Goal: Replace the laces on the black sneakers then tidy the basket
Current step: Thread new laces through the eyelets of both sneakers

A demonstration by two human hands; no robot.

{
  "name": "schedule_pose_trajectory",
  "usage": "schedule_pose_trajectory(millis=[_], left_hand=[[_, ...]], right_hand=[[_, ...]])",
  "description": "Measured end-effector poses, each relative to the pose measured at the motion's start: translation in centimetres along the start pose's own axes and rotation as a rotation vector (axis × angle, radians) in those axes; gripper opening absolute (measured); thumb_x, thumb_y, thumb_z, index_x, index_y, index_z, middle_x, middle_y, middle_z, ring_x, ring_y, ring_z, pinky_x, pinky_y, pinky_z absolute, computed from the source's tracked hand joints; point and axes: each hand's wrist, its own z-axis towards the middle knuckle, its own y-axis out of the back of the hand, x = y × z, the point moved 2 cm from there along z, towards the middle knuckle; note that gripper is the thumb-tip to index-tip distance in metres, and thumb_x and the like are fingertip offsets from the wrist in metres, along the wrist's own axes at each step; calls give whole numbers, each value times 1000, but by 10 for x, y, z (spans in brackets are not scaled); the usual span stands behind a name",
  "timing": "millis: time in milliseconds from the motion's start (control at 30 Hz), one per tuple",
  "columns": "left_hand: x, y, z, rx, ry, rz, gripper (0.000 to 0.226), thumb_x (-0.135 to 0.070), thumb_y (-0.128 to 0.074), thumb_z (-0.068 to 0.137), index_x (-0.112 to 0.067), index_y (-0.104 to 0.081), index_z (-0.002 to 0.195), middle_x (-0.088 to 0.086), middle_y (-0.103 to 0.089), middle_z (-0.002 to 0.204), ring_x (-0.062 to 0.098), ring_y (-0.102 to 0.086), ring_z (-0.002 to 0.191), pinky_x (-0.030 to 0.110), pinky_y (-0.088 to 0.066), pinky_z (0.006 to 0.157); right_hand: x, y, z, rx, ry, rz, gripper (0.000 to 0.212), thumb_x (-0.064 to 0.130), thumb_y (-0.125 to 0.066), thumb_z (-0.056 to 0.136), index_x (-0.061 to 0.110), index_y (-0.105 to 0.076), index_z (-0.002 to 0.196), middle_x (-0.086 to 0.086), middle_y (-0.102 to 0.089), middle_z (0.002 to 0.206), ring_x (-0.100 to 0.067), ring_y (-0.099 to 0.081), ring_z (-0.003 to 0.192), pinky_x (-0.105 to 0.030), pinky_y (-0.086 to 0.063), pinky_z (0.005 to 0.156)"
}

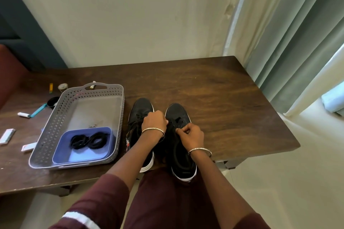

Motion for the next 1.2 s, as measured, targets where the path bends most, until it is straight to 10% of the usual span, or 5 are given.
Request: schedule_pose_trajectory(millis=[467, 667, 833, 1067, 1200], left_hand=[[6, 9, 12, 195, 8, -353, 16, -9, -69, 82, -14, -66, 67, 5, -75, 73, 9, -57, 44, 29, -54, 65], [14, 42, 11, 186, 92, -308, 9, -16, -78, 80, -13, -77, 72, -1, -74, 71, 7, -67, 72, 26, -53, 75], [10, 59, 7, 257, 201, -233, 23, -32, -76, 85, -11, -77, 75, -6, -63, 52, 4, -55, 48, 18, -40, 48], [1, 85, -10, 244, 82, -316, 22, -33, -76, 85, -13, -79, 76, -2, -67, 66, 15, -58, 67, 33, -51, 78], [-5, 109, -30, 269, 20, -433, 25, -30, -70, 91, -8, -78, 83, 0, -67, 63, 4, -50, 43, 22, -43, 58]], right_hand=[[-1, -2, 2, -5, 1, -30, 19, 22, -74, 83, 15, -61, 70, 8, -59, 61, -2, -53, 56, -8, -35, 49], [0, -2, 1, -7, -9, -16, 19, 20, -74, 82, 13, -61, 70, 8, -59, 59, -1, -52, 56, -7, -37, 50], [1, -1, -3, 9, -21, -8, 21, 21, -74, 83, 15, -60, 69, 8, -60, 61, -1, -54, 59, -10, -35, 52], [6, 2, -4, 21, -23, -46, 25, 23, -74, 84, 19, -57, 66, 9, -57, 61, -8, -54, 65, -20, -37, 59], [8, 5, -5, 44, -48, -25, 23, 23, -76, 83, 17, -59, 69, 7, -59, 65, -15, -59, 74, -23, -40, 68]])
